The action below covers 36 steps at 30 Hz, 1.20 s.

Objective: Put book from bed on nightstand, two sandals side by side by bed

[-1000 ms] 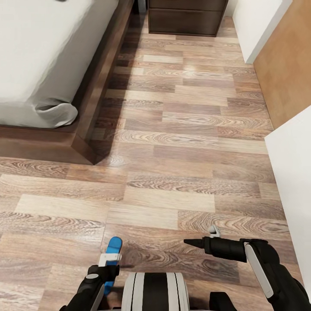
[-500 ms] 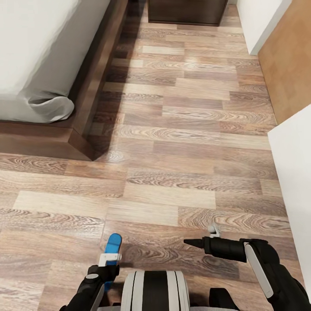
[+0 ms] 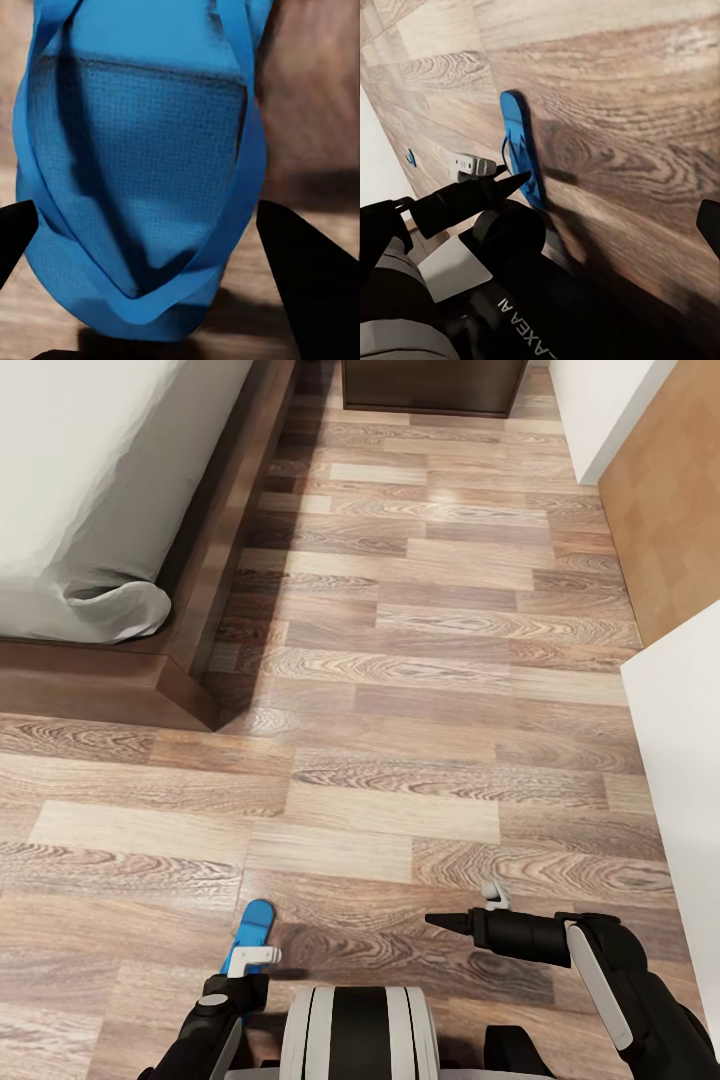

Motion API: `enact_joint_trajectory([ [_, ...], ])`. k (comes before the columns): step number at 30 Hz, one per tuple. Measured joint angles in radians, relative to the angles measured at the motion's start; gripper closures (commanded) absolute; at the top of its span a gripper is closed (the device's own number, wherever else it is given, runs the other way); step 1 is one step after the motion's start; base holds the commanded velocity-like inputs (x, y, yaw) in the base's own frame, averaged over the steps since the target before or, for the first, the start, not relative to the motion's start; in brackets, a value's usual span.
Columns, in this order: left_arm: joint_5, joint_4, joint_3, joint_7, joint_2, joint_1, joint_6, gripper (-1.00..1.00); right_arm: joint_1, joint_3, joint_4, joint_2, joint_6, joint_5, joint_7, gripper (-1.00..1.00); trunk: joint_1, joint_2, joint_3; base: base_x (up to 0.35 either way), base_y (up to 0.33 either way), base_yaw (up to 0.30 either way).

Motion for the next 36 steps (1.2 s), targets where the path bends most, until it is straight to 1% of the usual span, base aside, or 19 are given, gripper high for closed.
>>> enact_joint_trajectory([
  [16,0.001,-0.001,0.000,0.001,0.000,0.000,0.000,1.00,0.000,0.000,-0.001,-0.001,0.000,0.000,0.000,-1.00,0.000,0.000,0.000,0.000,0.000,0.000],
  [21,0.000,-0.001,0.000,0.000,0.000,0.000,0.000,1.00,0.000,0.000,-0.001,-0.001,0.000,0.000,0.000,-1.00,-0.002,0.001,0.019,0.000,0.000,0.000],
  [31,0.001,-0.001,0.000,0.000,0.000,0.000,0.000,1.00,0.000,0.000,-0.001,-0.001,0.000,0.000,0.000,-1.00,-0.002,0.001,0.019,0.000,0.000,0.000],
  [36,0.000,-0.001,0.000,0.000,-0.001,0.000,0.000,1.00,0.000,0.000,-0.001,-0.001,0.000,0.000,0.000,-1.00,-0.005,0.002,0.039,0.000,0.000,0.000],
])
